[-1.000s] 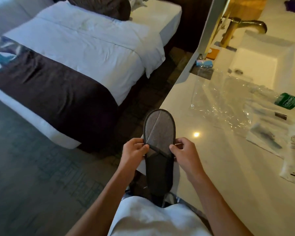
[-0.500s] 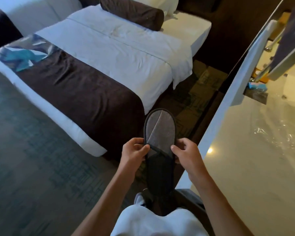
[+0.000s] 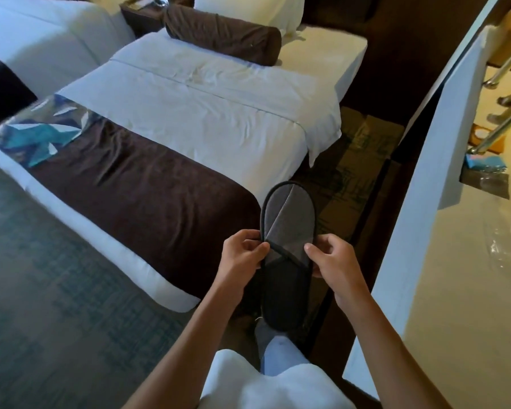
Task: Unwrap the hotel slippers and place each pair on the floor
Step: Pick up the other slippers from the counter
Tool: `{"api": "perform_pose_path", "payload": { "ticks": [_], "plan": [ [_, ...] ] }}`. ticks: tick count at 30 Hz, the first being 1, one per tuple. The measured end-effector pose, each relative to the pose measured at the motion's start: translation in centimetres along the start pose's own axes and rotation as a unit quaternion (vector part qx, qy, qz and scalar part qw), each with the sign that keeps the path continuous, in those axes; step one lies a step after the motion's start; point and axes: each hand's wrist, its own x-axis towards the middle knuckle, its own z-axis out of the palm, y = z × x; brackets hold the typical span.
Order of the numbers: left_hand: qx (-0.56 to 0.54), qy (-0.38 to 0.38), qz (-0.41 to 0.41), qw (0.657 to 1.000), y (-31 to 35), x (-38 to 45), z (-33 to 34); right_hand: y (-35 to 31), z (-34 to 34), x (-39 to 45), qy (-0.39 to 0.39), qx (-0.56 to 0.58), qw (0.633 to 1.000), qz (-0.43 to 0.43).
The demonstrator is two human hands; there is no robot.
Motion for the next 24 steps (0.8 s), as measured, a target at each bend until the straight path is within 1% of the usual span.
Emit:
{"api": "perform_pose_path", "payload": {
  "ticks": [4,9,15,24],
  "plan": [
    [0.026,-0.016,0.009,0.999,2.4,5.5,1.1,-1.2,0.4,5.5,0.02,0.04,0.999,0.023],
    [0.063,-0.036,0.003,0.997,5.7,13.0,2.8,-4.0,0.1,11.7,0.058,0.03,0.997,0.034],
    [0.061,-0.08,0.007,0.995,9.4,20.6,5.3,-7.9,-1.6,17.8,0.103,0.003,0.994,0.03],
    [0.08,-0.135,0.032,0.987,14.9,31.6,10.9,-12.3,-4.6,27.5,0.149,0.001,0.988,0.043]
  ]
}}
